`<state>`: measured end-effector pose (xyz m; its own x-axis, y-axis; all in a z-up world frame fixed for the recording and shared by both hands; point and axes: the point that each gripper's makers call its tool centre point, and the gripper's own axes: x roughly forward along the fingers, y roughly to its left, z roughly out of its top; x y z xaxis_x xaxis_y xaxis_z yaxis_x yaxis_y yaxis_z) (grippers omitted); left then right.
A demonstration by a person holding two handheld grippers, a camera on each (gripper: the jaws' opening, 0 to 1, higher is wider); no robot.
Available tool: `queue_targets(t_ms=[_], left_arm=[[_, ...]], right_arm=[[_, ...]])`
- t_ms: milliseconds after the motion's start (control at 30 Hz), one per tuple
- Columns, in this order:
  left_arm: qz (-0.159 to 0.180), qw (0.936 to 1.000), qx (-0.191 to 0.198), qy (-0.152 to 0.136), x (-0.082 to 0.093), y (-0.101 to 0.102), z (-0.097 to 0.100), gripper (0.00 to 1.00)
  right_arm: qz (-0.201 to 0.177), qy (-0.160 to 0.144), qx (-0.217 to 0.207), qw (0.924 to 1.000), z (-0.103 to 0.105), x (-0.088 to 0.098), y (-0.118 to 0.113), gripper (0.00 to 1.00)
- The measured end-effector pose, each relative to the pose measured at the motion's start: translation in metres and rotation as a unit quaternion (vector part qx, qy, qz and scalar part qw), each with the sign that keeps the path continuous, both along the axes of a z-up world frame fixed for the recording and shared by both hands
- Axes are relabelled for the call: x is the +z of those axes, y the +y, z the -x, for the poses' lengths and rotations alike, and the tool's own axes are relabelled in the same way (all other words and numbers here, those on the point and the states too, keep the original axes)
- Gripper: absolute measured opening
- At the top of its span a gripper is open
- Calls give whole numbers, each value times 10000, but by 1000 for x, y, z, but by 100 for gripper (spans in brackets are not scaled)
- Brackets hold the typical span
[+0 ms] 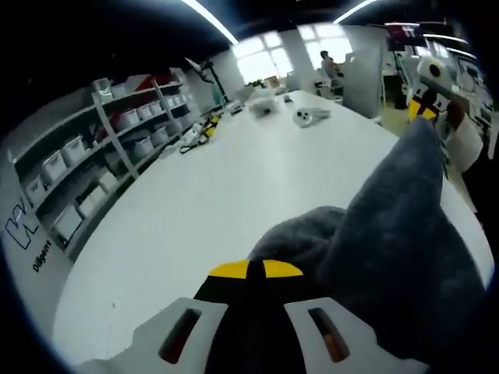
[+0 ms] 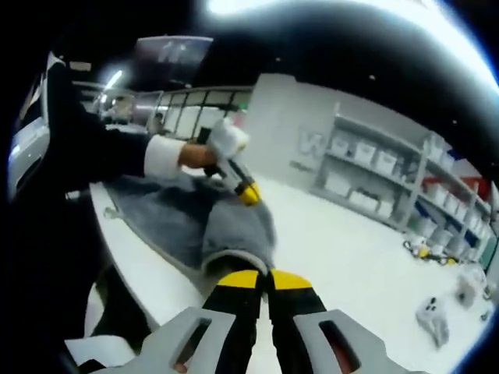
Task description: Open the folded towel by lifting each exposed corner and separating the folded layers until the towel lies flat within the target outline without major curled edges
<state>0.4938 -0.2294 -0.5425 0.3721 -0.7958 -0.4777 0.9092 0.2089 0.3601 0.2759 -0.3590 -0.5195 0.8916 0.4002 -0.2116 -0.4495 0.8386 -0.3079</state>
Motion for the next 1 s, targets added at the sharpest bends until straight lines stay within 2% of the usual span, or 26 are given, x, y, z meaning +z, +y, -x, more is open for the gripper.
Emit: queue_targets(t_ms=[133, 200, 233, 300, 367, 733, 1000], left_arm=[[167, 9997, 189, -65, 7, 2, -13, 3], [255, 9992, 284, -86, 9, 3, -17, 3], [289, 9990, 322, -52, 9, 3, -18, 3], [342, 9987, 378, 11, 11, 0, -32, 3], [340, 9984, 445, -37, 10, 0, -37, 3], [602, 9950, 797, -22, 16, 0, -56, 3], [533, 9938, 968, 129, 4, -1, -66, 3]], right_arm=[[260, -202, -8, 9995, -2, 2, -2, 0], [514, -370, -97, 9979, -7, 3, -6, 0], [533, -395, -116, 9977, -8, 3, -7, 0], [494, -423, -144, 9978, -10, 5, -8, 0], [500, -454, -141, 9976, -11, 5, -9, 0], [466, -464, -212, 9976, -15, 2, -15, 1], [454, -258, -323, 9981, -21, -9, -24, 1]])
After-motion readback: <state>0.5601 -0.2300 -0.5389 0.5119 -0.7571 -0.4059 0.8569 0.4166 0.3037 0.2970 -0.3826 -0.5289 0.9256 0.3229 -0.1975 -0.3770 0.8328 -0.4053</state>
